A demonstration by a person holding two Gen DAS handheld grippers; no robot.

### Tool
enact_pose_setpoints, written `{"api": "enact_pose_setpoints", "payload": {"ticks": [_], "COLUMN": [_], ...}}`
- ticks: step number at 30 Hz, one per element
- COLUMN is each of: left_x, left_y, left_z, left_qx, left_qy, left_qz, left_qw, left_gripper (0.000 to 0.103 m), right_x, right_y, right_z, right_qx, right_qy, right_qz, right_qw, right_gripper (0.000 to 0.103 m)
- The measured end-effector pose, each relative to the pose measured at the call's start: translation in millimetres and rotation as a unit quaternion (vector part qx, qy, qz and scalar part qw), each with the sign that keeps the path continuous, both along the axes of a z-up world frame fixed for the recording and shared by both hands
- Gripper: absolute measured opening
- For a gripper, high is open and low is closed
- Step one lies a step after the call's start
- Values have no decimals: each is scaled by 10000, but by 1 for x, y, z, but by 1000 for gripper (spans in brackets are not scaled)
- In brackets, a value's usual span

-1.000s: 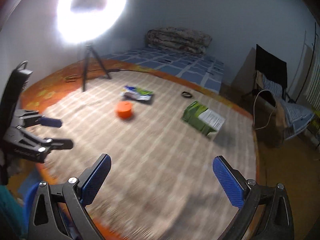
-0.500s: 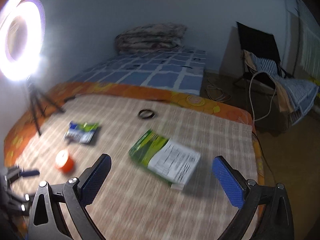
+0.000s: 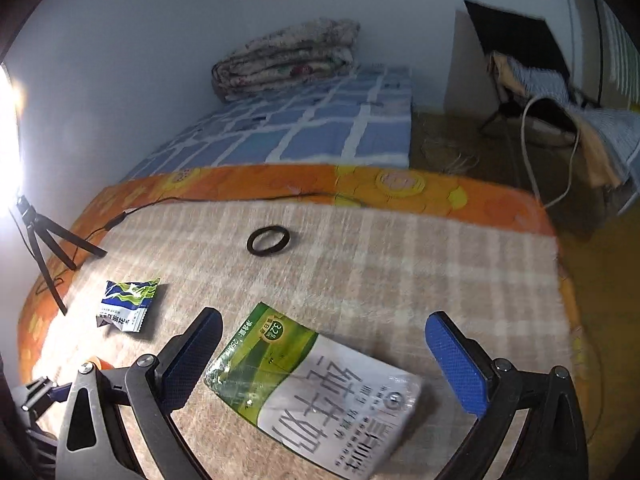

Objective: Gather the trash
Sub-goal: 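Grasp the orange lid with left tool while right tool grasps the milk carton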

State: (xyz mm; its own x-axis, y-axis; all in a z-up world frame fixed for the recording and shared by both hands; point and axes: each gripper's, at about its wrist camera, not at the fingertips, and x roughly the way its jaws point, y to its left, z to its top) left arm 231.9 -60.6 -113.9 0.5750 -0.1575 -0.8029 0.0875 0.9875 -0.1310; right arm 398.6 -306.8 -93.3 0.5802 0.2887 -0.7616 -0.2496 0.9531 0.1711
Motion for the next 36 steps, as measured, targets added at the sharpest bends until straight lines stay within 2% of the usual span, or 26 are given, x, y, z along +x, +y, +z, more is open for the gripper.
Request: {"api": "enact_pose_setpoints", "payload": {"ticks": [3, 10, 15, 17, 18, 20, 21, 29, 36], "left_x": [3, 11, 20, 22, 22, 22, 21, 6, -20], "left_y": [1, 6, 13, 12, 11, 6, 3, 9, 23], "left_z": [0, 1, 0, 0, 0, 2, 3, 15, 35], "left_qx": [5, 23, -39, -21, -21, 17, 100, 195, 278], "left_qy": [-13, -13, -12, -40, -53, -79, -101, -236, -365], "left_qz": [35, 201, 393, 388, 352, 251, 228, 217, 188], "left_qw": [10000, 9998, 9992, 9992, 9994, 9997, 9996, 9993, 9988], "left_gripper": [72, 69, 69, 63, 60, 49, 48, 48, 48], "right_x": [1, -28, -45, -45, -45, -46, -46, -70, -109], "right_y": [1, 13, 27, 30, 31, 35, 37, 49, 68], "right_z": [-7, -7, -10, -14, -15, -19, -20, -10, 9], "right_qx": [155, -34, -776, -1055, -1125, -1213, -1285, -1393, -1630], "right_qy": [371, 739, 511, 393, 361, 344, 329, 249, 98], "right_qz": [172, 968, 876, 700, 641, 576, 540, 532, 753], "right_qw": [9990, 9926, 9918, 9912, 9909, 9903, 9897, 9885, 9837], "right_gripper": [98, 97, 97, 97, 92, 80, 79, 70, 69]}}
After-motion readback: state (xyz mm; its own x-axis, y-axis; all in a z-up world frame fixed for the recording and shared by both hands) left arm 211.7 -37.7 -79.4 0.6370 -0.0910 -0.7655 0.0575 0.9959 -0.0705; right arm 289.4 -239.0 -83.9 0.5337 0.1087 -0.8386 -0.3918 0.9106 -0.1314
